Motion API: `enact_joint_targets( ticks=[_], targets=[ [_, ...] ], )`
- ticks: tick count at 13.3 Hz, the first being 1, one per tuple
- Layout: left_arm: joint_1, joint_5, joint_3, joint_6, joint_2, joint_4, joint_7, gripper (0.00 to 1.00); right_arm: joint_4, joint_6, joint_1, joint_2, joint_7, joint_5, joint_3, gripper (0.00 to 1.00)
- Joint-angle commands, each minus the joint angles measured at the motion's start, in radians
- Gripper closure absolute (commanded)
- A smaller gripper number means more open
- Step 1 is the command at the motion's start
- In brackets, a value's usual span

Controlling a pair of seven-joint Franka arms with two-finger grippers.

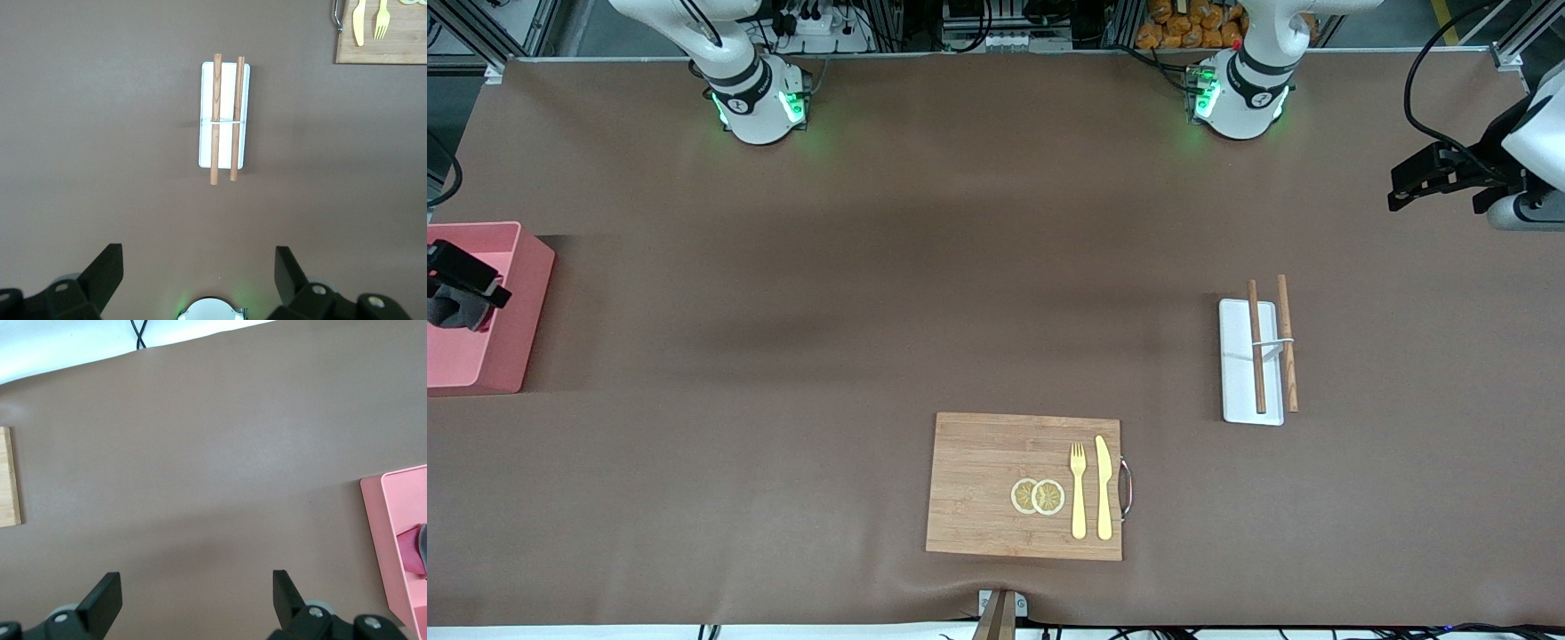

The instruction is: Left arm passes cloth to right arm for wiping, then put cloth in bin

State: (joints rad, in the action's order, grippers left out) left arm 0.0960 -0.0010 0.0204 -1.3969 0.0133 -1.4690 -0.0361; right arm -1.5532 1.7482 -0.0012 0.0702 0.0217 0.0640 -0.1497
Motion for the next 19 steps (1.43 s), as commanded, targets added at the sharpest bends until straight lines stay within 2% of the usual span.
enact_joint_targets(
  ticks=[1,5,9,19],
  targets=[
    [-0.009,-0.011,0.0,-0.001,-0.003,0.001,0.013,0.0,0.041,-0.05,0.006,0.01,0.015,-0.029,0.006,0.0],
    [-0.009,-0.011,0.0,0.006,-0.004,0.001,0.013,0.0,0.041,-0.079,0.035,-0.007,0.017,-0.03,0.007,0.0],
    [-0.009,-0.011,0.0,0.007,-0.004,0.003,0.01,0.0,0.041,-0.085,0.073,-0.018,0.018,-0.072,0.007,0.0],
    [-0.009,-0.011,0.0,0.007,-0.003,0.004,0.01,0.0,0.042,-0.085,0.072,-0.02,0.018,-0.073,0.006,0.0]
  ],
)
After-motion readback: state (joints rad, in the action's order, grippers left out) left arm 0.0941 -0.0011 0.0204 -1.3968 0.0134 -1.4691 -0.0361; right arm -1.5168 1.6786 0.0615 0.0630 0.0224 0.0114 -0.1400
